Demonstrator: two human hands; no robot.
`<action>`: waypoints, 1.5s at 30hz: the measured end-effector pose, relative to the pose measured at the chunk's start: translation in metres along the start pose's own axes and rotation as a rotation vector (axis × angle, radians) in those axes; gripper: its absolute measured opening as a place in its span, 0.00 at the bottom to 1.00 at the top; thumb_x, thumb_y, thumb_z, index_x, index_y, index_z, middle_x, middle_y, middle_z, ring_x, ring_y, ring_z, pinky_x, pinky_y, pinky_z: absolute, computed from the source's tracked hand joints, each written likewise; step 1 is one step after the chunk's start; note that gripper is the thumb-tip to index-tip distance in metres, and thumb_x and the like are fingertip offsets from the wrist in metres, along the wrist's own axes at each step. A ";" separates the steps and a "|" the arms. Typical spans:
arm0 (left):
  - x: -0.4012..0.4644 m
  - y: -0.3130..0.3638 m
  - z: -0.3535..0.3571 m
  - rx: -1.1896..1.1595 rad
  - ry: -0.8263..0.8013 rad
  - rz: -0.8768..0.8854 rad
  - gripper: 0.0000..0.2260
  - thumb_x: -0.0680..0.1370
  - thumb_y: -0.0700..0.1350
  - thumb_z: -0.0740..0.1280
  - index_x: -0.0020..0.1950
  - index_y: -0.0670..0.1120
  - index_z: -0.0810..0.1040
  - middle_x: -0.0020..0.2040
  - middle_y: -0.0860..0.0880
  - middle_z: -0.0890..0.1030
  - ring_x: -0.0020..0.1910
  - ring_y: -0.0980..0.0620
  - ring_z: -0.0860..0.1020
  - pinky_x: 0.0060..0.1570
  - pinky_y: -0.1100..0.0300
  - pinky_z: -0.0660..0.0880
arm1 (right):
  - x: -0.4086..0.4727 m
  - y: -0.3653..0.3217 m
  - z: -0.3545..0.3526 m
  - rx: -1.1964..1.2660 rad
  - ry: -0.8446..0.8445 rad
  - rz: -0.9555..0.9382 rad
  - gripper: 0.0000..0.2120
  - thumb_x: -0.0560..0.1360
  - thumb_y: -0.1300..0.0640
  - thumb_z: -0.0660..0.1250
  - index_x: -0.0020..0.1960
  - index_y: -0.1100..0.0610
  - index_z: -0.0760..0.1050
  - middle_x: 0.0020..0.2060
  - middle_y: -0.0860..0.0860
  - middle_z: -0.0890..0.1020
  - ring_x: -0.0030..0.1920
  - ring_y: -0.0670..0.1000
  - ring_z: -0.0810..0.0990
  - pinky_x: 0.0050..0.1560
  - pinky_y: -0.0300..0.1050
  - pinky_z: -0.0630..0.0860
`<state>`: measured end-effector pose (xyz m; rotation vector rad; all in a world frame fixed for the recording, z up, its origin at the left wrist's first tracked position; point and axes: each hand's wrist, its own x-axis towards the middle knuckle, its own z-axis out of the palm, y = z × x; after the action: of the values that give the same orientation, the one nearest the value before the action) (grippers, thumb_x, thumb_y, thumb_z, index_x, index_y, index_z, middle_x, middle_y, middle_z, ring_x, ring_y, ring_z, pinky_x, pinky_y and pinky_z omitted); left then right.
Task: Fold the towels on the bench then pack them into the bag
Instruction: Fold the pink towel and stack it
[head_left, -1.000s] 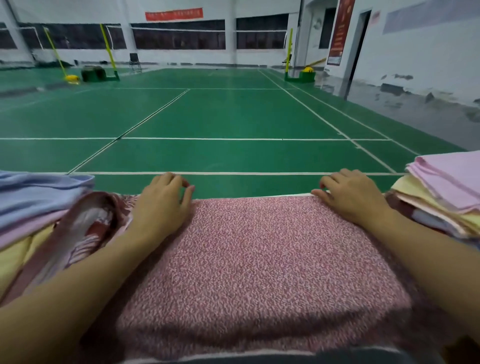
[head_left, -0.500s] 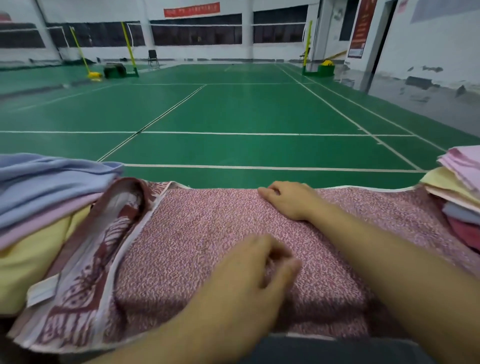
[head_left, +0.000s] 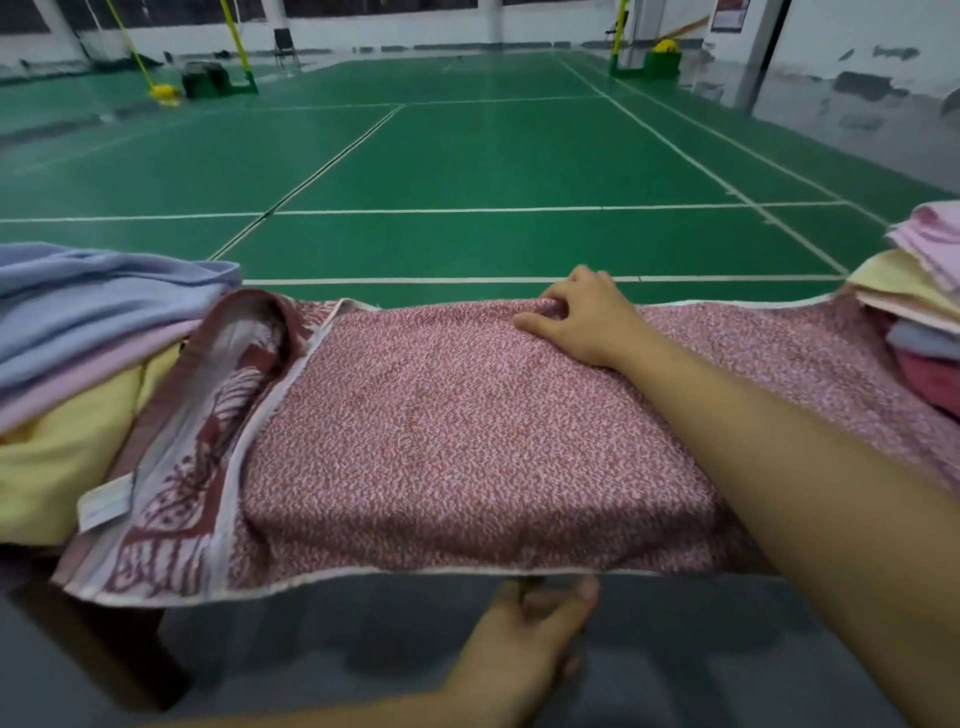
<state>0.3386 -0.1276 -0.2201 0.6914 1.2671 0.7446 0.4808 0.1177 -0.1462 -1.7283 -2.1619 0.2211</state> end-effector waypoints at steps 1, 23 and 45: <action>0.003 -0.001 -0.001 -0.018 0.010 0.028 0.30 0.60 0.58 0.76 0.56 0.41 0.79 0.44 0.49 0.86 0.47 0.51 0.84 0.49 0.55 0.82 | 0.000 0.000 0.000 0.023 0.010 -0.014 0.27 0.73 0.29 0.65 0.57 0.50 0.78 0.52 0.50 0.72 0.61 0.53 0.69 0.65 0.55 0.70; -0.044 0.026 0.003 -0.016 0.013 0.131 0.13 0.71 0.50 0.77 0.46 0.40 0.85 0.36 0.38 0.85 0.33 0.46 0.83 0.37 0.59 0.78 | 0.000 0.010 -0.021 0.605 0.075 0.014 0.11 0.78 0.53 0.72 0.60 0.53 0.78 0.44 0.53 0.79 0.40 0.48 0.78 0.38 0.41 0.77; -0.028 0.064 -0.007 -0.045 0.121 0.455 0.19 0.73 0.54 0.73 0.41 0.38 0.79 0.31 0.43 0.82 0.30 0.53 0.79 0.36 0.62 0.76 | 0.006 -0.017 -0.100 0.551 -0.126 0.071 0.15 0.68 0.49 0.80 0.52 0.50 0.83 0.46 0.50 0.86 0.47 0.48 0.84 0.50 0.44 0.78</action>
<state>0.3209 -0.1123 -0.1543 0.9234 1.2095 1.1978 0.5019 0.1095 -0.0476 -1.4942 -1.8762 0.8745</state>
